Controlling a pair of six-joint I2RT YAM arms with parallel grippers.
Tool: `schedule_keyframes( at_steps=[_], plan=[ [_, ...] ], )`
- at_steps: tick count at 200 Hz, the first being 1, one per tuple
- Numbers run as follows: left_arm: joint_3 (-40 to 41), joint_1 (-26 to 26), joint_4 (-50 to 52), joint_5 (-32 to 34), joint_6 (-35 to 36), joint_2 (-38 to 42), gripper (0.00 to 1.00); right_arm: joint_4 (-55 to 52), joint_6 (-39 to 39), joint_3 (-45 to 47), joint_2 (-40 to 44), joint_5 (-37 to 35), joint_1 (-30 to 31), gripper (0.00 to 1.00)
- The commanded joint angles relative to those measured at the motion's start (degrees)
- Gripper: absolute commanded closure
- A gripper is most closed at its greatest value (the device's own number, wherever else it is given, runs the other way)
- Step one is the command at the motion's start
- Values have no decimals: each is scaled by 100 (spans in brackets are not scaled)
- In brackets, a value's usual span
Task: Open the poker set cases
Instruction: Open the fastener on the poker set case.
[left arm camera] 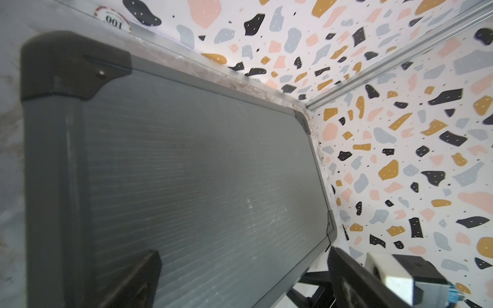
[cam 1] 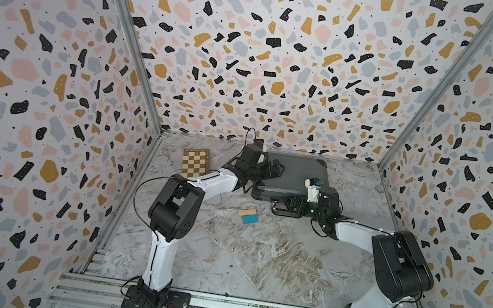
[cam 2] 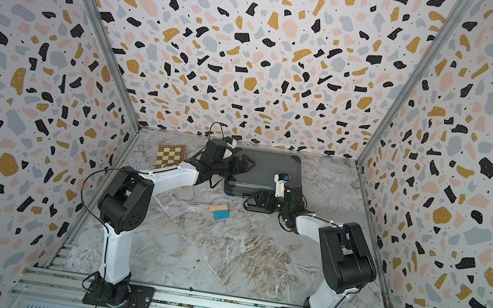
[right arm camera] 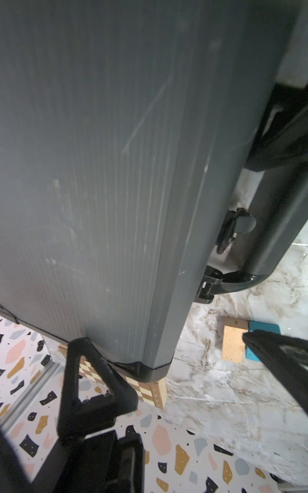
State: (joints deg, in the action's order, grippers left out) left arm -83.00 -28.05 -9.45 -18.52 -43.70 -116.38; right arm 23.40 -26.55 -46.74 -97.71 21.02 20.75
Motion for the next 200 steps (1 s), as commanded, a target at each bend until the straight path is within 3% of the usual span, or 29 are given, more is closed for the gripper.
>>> schedule_keyframes(
  at_steps=[1,66,200],
  plan=[
    [550,98,592,-65,-331,-494,1,76,247,-327,-272,-5,-19,4],
    [584,122,778,-19,-174,-445,1,737,-46,-460,-626,394,-1,5],
    [865,122,592,-55,-253,-224,1,310,386,-242,365,571,460,5]
  ],
)
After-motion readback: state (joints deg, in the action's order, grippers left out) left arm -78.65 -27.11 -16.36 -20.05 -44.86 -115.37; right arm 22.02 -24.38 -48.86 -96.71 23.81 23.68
